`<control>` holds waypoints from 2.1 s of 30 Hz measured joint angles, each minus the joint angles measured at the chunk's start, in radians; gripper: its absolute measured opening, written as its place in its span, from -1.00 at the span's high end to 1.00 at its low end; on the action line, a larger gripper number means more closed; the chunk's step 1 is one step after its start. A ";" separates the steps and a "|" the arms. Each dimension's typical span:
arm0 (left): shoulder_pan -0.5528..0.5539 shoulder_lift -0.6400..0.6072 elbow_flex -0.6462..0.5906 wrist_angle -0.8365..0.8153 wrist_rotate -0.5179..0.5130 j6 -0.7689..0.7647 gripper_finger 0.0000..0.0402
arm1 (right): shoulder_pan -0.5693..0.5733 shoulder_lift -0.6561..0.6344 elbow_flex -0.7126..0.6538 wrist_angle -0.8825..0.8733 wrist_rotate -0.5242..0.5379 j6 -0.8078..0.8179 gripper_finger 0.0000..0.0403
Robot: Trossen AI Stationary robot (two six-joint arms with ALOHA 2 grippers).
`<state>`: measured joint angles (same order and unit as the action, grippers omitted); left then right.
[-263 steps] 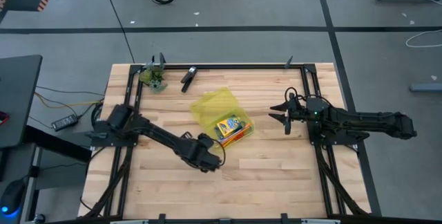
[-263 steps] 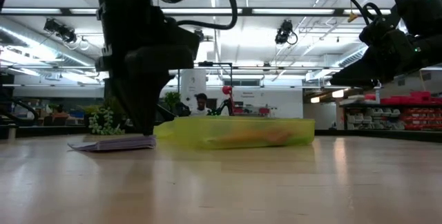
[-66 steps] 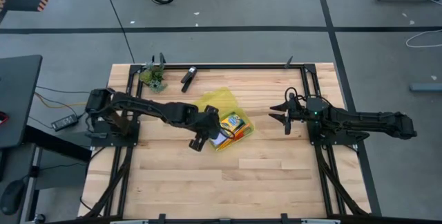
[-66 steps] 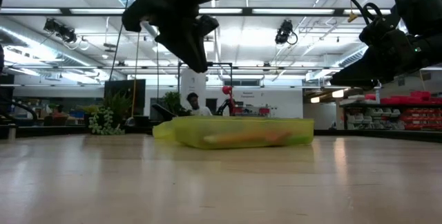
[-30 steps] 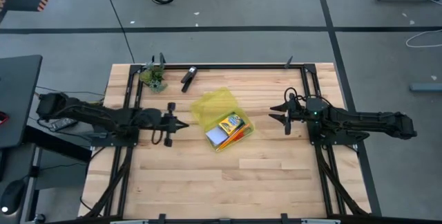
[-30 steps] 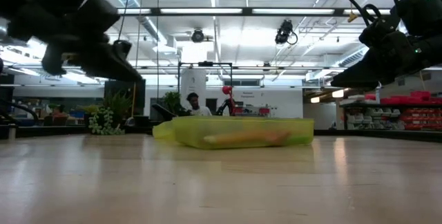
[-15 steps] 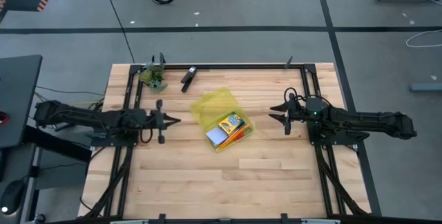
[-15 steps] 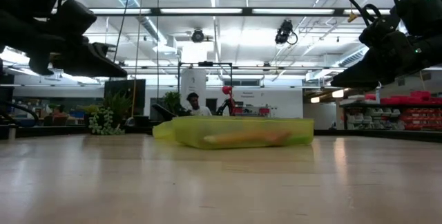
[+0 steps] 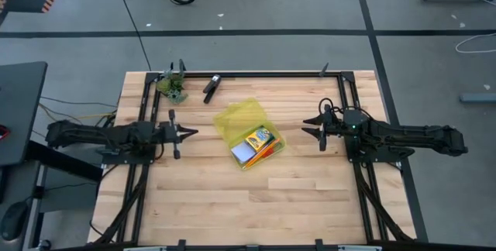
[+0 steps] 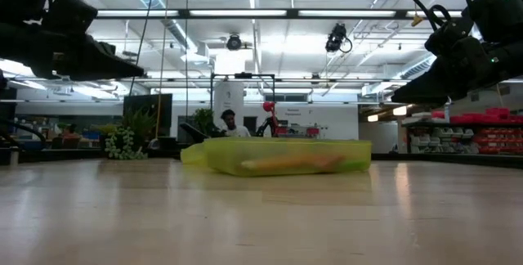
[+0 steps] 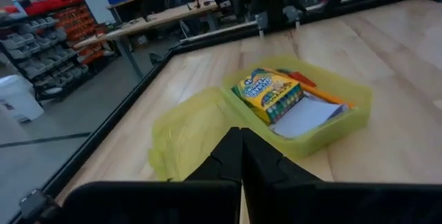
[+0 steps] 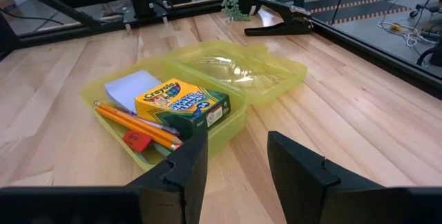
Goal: Pack school essentials
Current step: Return to Home Position
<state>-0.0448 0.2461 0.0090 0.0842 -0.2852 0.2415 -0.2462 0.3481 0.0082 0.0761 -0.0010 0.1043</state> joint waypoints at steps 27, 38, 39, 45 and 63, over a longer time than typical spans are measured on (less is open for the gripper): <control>0.000 -0.242 0.072 -0.120 -0.066 0.032 0.93 | 0.000 0.000 0.000 0.000 0.000 0.000 0.22; 0.000 -0.240 0.080 -0.115 -0.064 0.032 0.94 | 0.000 0.000 0.000 -0.001 0.000 0.000 0.22; 0.000 -0.240 0.080 -0.114 -0.063 0.032 0.93 | 0.000 0.000 0.000 -0.001 0.000 0.000 0.22; 0.000 -0.240 0.080 -0.113 -0.063 0.032 0.88 | 0.000 -0.015 0.000 -0.009 0.000 0.000 0.22; 0.000 -0.240 0.081 -0.111 -0.063 0.033 0.86 | 0.000 -0.334 0.000 -0.007 0.000 0.000 0.22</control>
<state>-0.0448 0.0059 0.0902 -0.0265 -0.3477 0.2743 -0.2459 0.0145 0.0078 0.0694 -0.0010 0.1043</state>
